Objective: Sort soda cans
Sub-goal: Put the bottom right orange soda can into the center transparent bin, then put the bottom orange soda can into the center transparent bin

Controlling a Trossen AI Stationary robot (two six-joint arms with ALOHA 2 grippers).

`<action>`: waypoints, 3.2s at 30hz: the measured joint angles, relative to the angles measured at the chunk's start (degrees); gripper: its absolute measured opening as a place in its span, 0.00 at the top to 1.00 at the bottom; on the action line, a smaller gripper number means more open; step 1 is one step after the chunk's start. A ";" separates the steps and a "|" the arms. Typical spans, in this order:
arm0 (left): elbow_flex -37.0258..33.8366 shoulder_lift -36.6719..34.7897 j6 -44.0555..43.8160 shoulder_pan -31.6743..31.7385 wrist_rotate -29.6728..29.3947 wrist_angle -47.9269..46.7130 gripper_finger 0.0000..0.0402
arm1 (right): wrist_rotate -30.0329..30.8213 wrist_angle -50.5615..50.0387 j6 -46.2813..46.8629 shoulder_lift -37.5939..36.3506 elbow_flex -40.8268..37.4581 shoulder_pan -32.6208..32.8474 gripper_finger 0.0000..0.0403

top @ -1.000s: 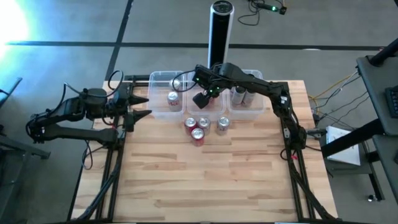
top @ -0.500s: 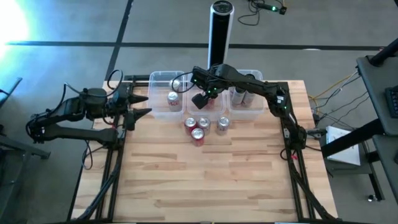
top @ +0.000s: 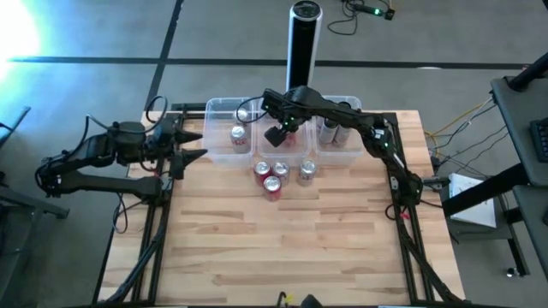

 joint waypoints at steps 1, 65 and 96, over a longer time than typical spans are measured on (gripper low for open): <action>0.00 -0.09 0.00 0.00 0.00 0.00 0.36 | -0.17 0.25 -1.11 0.42 0.00 -0.05 0.26; 0.00 -1.94 6.23 0.00 -0.93 3.82 0.36 | 0.56 -0.15 -21.16 -6.52 -0.22 24.62 0.10; 0.00 -1.89 2.46 0.00 -0.88 -2.37 0.36 | -7.05 1.83 -21.04 7.66 -0.07 21.53 0.10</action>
